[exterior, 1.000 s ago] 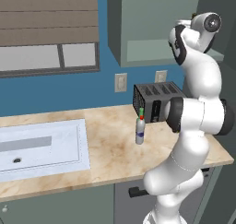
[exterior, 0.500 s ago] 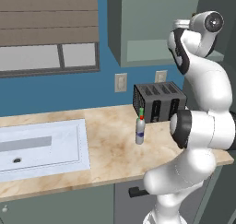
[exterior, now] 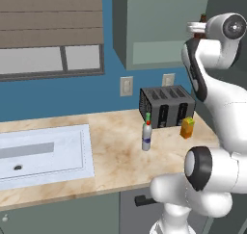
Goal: Sort all alcoholic drinks to one cabinet, and non-alcoholic drinks to the other.
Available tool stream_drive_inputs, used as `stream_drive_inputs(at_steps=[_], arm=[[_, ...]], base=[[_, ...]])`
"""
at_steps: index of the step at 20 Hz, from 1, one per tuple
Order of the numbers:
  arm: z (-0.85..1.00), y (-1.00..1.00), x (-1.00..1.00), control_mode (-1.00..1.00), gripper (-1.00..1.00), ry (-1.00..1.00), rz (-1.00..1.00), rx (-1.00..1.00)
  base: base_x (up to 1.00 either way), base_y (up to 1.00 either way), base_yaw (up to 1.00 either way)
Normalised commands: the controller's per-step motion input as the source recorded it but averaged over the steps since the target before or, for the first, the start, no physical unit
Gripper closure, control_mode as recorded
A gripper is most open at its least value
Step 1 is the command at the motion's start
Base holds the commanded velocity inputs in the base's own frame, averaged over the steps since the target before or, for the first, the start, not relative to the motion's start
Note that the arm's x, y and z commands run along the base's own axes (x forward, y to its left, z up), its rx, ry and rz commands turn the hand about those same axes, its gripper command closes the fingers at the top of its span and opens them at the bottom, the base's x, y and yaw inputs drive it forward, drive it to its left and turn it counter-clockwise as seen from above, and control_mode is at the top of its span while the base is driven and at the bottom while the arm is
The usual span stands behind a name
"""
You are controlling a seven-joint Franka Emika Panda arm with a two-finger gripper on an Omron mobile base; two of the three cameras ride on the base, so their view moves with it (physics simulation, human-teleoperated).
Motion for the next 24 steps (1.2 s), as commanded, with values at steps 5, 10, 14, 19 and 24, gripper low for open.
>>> stream_drive_inputs(at_steps=[5, 10, 14, 19, 24], arm=[[0.07, 0.17, -1.00, -1.00, -1.00, 0.00, -0.08, 0.00], [0.00, 0.26, -1.00, -1.00, -1.00, 0.02, -0.09, 0.02], [0.00, 0.45, -1.00, -1.00, -1.00, 0.09, -0.14, 0.00], [0.00, 0.58, -1.00, -1.00, -1.00, 0.14, -0.17, 0.00], [-0.04, 0.62, -0.85, -1.00, -1.00, 0.18, -0.21, 0.00]], base=[[0.00, 0.00, 0.00], [0.00, 0.00, 0.00], [0.00, 0.00, 0.00], [0.00, 0.00, 0.00], [0.00, 0.00, 0.00]])
